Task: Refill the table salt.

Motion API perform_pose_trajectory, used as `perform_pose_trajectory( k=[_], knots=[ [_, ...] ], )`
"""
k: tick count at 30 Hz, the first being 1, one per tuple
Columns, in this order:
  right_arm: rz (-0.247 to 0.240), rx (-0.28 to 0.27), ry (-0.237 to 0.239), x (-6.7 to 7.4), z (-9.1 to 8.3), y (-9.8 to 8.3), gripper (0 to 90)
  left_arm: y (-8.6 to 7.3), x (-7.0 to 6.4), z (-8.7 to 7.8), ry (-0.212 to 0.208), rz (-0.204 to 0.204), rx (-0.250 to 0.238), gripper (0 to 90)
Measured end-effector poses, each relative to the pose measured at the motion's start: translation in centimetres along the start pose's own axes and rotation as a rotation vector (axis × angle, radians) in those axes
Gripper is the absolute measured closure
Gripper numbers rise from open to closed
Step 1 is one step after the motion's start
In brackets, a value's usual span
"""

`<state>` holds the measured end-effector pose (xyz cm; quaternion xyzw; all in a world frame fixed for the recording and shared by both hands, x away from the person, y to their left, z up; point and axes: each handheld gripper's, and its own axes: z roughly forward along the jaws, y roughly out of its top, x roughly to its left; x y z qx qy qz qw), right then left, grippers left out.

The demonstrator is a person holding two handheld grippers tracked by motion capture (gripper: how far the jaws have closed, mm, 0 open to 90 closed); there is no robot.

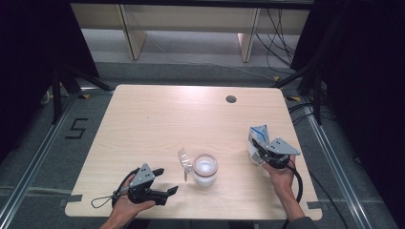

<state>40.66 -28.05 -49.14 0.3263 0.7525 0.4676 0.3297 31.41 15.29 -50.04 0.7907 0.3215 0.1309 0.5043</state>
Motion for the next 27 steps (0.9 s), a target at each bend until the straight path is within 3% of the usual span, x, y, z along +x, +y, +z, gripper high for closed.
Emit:
perform_pose_trajectory(
  k=[1,2,9,13,14,15,16,19,22,27],
  knots=[
    [-0.001,0.011,0.016,-0.1,-0.07,-0.05,88.9,0.0,0.0,0.0,0.0,0.001,0.001,16.4],
    [-0.021,-0.014,-0.007,-0.29,0.09,-0.16,88.8,0.0,0.02,0.0,-0.001,0.003,0.001,16.4],
    [0.046,-0.02,0.001,-0.38,0.06,-0.5,87.1,-0.01,0.01,0.0,-0.001,0.001,0.002,16.4],
    [0.044,-0.024,-0.003,-0.58,0.01,-0.52,84.8,-0.01,0.03,-0.01,-0.001,0.001,0.002,16.4],
    [0.053,-0.023,-0.002,-0.55,-0.03,-0.53,83.4,-0.01,0.04,-0.01,0.0,0.002,0.002,16.4],
    [0.094,0.005,0.005,-0.26,-0.27,-0.56,81.7,-0.01,0.03,-0.01,0.0,0.001,0.002,16.4],
    [0.098,-0.018,0.006,-0.49,-0.24,-0.6,79.8,-0.01,0.02,0.0,-0.001,0.001,0.002,16.4],
    [0.077,-0.034,-0.009,-0.69,-0.33,-0.63,77.0,0.0,0.01,-0.03,0.005,0.004,0.008,16.4],
    [0.101,-0.033,-0.017,-0.65,-0.54,-0.66,75.0,0.01,0.0,-0.04,0.006,0.003,0.008,16.4],
    [0.101,-0.017,0.009,-0.47,-0.56,-0.55,67.2,-0.02,0.0,0.01,-0.001,0.001,0.001,16.4]
  ],
)
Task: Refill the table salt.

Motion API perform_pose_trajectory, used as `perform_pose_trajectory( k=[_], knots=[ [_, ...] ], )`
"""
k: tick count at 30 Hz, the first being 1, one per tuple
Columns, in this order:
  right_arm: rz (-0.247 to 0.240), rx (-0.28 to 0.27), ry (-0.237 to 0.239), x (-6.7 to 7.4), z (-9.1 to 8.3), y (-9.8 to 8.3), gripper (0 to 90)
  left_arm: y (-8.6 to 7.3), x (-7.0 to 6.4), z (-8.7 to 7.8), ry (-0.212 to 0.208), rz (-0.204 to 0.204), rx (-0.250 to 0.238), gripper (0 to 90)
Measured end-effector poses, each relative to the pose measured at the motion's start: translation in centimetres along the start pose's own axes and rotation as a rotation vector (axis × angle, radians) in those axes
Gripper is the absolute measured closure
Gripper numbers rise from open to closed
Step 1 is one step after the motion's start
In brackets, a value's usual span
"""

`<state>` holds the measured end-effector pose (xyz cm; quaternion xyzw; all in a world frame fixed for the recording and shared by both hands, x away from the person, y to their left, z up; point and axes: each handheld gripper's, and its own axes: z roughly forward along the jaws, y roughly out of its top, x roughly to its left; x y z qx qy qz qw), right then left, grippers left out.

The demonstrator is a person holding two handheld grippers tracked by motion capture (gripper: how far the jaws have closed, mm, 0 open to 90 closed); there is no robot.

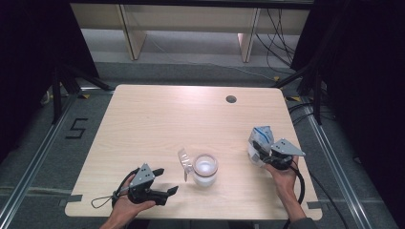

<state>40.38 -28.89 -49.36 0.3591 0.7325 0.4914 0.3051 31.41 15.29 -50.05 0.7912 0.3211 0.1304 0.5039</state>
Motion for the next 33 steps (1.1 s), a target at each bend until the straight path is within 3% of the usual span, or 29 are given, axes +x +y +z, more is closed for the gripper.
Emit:
perform_pose_trajectory(
  k=[2,3,4,5,11,12,15,19,21,26,27,28,33],
  knots=[
    [-0.016,-0.014,-0.015,-0.1,-0.1,0.0,67.1,0.0,0.0,0.0,0.0,0.0,0.0,16.4],
    [0.0,-0.008,-0.008,0.0,-0.1,0.0,66.2,0.0,0.0,0.0,0.001,0.0,0.001,16.4],
    [-0.022,-0.018,-0.015,0.0,-0.3,0.1,63.0,0.0,0.0,0.0,0.001,0.001,0.001,16.4],
    [0.011,-0.012,-0.005,0.2,-0.4,0.1,61.5,0.0,0.0,0.0,0.001,0.002,0.001,16.4],
    [-0.002,-0.015,-0.01,0.3,-0.7,0.2,56.2,0.0,0.0,0.0,0.002,-0.001,0.0,16.4],
    [0.035,-0.005,-0.021,0.5,-1.0,0.2,54.0,0.0,0.0,0.0,0.002,0.001,0.001,16.4],
    [0.022,-0.014,-0.011,0.3,-1.1,0.2,53.3,0.0,0.0,0.0,0.002,0.001,0.0,16.4],
    [0.052,-0.021,-0.008,0.5,-1.6,0.3,48.6,0.0,0.0,0.0,0.003,0.002,0.0,16.4],
    [0.045,-0.032,-0.006,0.5,-1.7,0.3,47.8,0.0,0.0,0.0,0.004,0.001,0.0,16.4],
    [0.071,-0.014,-0.034,1.0,-2.7,0.4,40.0,0.0,0.1,-0.1,0.006,0.004,-0.002,16.4],
    [0.07,-0.022,-0.008,0.8,-2.8,0.4,39.6,0.0,0.1,-0.1,0.006,0.004,-0.002,16.4],
    [0.083,-0.017,-0.051,1.0,-3.4,0.3,37.5,0.0,0.0,0.0,0.006,-0.002,-0.004,16.4],
    [0.097,-0.014,-0.051,1.2,-4.2,0.2,33.2,0.0,0.1,-0.1,0.008,0.005,-0.003,16.4]
  ],
)
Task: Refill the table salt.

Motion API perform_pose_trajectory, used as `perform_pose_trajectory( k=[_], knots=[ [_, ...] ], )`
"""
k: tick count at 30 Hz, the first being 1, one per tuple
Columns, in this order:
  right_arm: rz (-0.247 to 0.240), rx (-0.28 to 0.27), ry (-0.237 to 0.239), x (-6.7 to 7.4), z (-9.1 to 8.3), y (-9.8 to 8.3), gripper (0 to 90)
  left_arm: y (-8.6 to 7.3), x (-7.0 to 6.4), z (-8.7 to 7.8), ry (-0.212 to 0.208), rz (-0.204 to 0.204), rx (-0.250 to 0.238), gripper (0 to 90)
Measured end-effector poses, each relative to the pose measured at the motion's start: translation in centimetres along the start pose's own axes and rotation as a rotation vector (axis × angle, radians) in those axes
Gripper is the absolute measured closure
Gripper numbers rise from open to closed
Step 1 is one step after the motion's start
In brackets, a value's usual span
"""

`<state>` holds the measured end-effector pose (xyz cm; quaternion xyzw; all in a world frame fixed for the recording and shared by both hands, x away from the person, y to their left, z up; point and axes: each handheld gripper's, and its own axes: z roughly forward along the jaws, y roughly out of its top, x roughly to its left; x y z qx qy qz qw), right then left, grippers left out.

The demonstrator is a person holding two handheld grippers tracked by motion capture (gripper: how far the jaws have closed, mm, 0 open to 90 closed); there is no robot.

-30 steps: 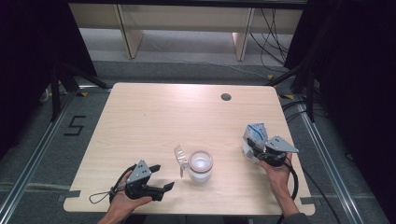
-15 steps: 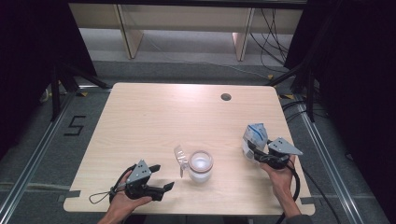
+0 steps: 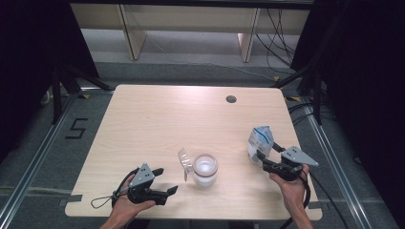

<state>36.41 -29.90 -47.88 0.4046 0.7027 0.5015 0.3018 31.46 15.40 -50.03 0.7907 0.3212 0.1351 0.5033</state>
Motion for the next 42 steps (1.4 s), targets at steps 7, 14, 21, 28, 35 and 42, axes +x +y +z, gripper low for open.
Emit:
perform_pose_trajectory(
  k=[7,14,21,28,35,42],
  knots=[
    [0.02,0.035,-0.034,0.4,-1.3,-0.5,27.6,0.0,-0.1,0.0,0.004,-0.019,-0.002,16.4],
    [0.044,0.038,-0.024,1.1,-2.4,-0.8,25.1,0.0,0.0,0.0,0.004,-0.001,-0.001,16.4],
    [0.061,0.054,-0.001,1.9,-3.4,-1.0,24.8,0.0,0.0,0.0,0.004,-0.005,-0.002,16.4],
    [0.064,0.058,0.016,2.8,-4.0,-1.2,23.8,0.0,0.1,0.0,0.003,-0.005,-0.002,16.4],
    [0.057,0.044,0.051,3.7,-4.5,-1.2,20.0,0.0,0.1,0.0,0.004,-0.006,-0.004,16.4],
    [0.068,0.069,0.095,4.6,-5.0,-1.4,15.9,0.0,0.1,0.0,0.004,-0.009,-0.003,16.4]
  ],
)
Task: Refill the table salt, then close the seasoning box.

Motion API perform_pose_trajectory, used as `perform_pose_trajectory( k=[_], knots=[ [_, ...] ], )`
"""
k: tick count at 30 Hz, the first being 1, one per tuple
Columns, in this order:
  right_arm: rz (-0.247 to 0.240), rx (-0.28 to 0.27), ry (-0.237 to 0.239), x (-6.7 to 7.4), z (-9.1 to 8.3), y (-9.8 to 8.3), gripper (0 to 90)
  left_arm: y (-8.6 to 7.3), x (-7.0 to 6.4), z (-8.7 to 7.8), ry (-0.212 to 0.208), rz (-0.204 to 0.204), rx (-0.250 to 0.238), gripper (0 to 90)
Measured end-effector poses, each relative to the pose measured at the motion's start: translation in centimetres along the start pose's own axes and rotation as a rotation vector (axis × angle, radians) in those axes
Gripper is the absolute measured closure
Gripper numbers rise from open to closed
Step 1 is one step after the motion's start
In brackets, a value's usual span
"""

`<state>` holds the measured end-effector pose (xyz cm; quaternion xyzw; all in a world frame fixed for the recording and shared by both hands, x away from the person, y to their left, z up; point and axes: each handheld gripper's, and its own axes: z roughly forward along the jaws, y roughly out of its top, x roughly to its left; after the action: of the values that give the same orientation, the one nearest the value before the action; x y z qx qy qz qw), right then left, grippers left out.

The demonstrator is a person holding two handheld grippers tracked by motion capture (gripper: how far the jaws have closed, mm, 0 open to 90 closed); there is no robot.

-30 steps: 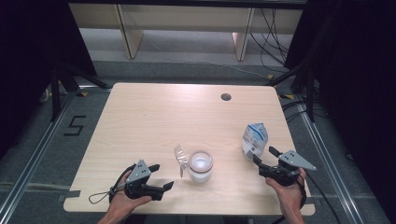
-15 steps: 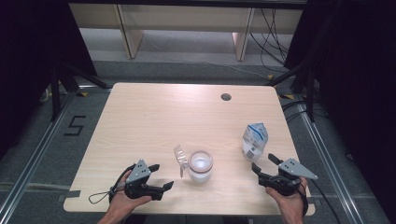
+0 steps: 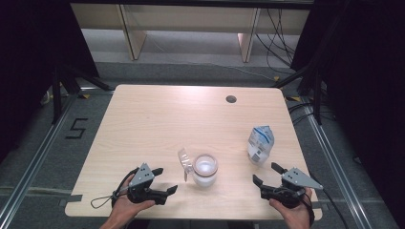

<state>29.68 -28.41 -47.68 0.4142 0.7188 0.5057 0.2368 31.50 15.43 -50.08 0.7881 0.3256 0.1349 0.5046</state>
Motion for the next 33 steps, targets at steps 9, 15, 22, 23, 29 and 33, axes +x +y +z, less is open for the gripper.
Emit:
perform_pose_trajectory(
  k=[9,15,22,23,29,33],
  knots=[
    [-0.042,0.081,0.054,1.5,-0.3,-0.6,15.8,0.0,0.0,0.1,-0.001,-0.001,-0.008,16.4],
    [-0.048,0.1,0.077,1.9,-0.4,-1.0,15.9,0.0,0.0,0.0,-0.001,0.0,-0.007,16.4],
    [-0.055,0.133,0.082,2.3,-0.7,-1.3,15.9,0.0,0.0,0.0,0.0,-0.001,-0.005,16.4],
    [-0.061,0.128,0.082,2.3,-0.7,-1.4,15.9,0.0,-0.1,0.0,0.0,-0.008,-0.005,16.4],
    [-0.064,0.133,0.085,2.4,-0.6,-1.4,15.9,0.0,-0.1,-0.1,-0.003,-0.017,-0.018,16.4],
    [-0.034,0.15,0.078,2.6,-0.8,-1.5,15.9,0.2,-0.3,-0.2,0.001,-0.03,-0.019,16.8]
  ],
)
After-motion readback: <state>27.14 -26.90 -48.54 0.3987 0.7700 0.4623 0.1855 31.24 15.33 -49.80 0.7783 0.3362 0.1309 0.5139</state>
